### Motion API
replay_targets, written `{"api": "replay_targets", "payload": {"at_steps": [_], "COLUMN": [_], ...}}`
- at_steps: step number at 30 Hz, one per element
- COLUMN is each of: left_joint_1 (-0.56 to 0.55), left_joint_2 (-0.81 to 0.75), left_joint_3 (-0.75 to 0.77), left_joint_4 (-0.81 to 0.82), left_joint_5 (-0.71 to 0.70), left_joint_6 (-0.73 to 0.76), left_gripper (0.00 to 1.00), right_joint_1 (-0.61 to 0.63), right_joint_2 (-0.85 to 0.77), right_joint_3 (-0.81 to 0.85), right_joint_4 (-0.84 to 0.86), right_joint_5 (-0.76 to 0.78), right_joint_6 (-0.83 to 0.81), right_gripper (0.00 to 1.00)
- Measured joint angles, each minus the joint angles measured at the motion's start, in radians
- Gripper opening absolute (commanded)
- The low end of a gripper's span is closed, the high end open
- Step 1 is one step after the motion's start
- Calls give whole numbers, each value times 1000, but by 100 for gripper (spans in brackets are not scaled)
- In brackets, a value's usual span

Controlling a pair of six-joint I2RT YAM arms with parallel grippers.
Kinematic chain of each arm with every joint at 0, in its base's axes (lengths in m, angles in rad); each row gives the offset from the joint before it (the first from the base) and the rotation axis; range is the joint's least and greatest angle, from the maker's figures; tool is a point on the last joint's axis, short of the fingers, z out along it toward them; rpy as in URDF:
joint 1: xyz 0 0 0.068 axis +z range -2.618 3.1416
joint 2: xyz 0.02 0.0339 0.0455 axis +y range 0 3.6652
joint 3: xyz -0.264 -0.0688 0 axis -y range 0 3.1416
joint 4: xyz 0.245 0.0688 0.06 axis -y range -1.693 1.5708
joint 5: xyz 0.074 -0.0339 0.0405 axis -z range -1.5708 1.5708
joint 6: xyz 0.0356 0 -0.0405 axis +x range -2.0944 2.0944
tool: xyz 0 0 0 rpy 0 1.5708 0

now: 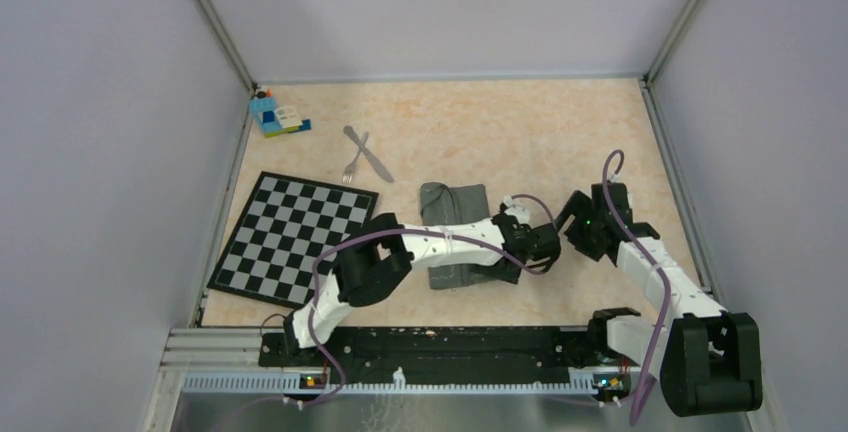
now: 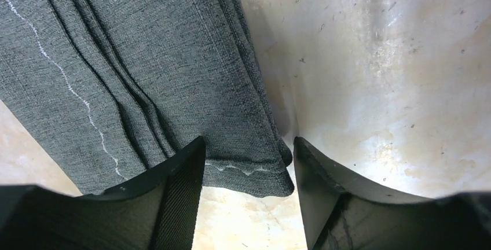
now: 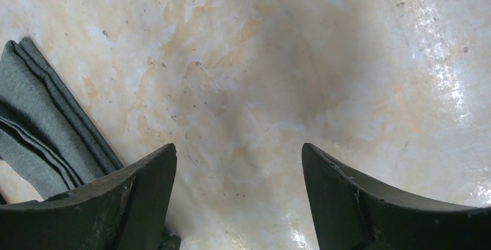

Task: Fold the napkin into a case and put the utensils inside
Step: Pick up the 2/3-rectangle-folded napkin from the center of the board.

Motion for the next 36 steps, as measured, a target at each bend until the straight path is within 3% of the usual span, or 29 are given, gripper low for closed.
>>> {"api": "replay_targets", "payload": {"at_steps": [6, 13, 18, 20, 29, 36], "left_joint_1": [-6, -6, -5, -4, -3, -3], "left_joint_2": [22, -100, -245, -276, -304, -312], "left_joint_3": [27, -158, -315, -335, -357, -360], "left_joint_4": [-36, 71, 154, 175, 216, 217], "left_joint_5": [-16, -31, -23, -22, -10, -3], "left_joint_6": [-25, -8, 6, 10, 12, 13], "left_gripper": [26, 13, 8, 0, 0, 0], "right_joint_1": [-2, -2, 11, 26, 200, 247], "right_joint_2": [6, 116, 242, 295, 482, 557], "right_joint_3": [-2, -56, -67, -67, -67, -67], "right_joint_4": [39, 225, 403, 482, 818, 951], "right_joint_5": [-90, -400, -590, -645, -715, -695], "right_joint_6": [-60, -122, -92, -61, 149, 268], "right_gripper": [79, 81, 82, 82, 79, 74]}}
